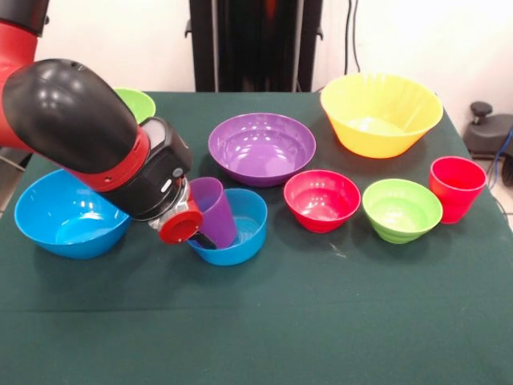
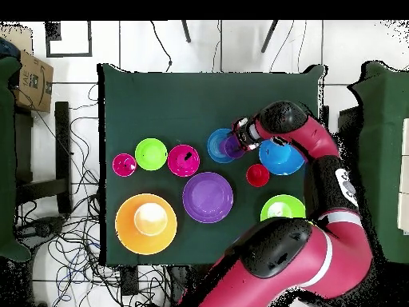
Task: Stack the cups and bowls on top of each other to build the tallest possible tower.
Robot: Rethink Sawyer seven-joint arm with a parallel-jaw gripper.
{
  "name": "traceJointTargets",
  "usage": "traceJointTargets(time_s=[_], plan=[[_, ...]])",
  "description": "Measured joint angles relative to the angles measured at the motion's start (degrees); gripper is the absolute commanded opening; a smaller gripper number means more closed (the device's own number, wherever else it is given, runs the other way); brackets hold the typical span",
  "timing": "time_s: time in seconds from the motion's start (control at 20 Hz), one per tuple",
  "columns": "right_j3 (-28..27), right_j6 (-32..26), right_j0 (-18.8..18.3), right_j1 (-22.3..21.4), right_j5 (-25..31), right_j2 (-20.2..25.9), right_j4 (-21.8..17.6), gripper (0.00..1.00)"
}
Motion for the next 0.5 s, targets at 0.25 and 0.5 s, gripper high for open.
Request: traceJointTargets(time_s=[0.25,0.5], plan=[[3.0,0.0,0.1,-1.6,0.0,-0.4,0.0,1.0],[10.4,0.0,1.4,-7.0,0.0,-1.7,0.0,1.0]])
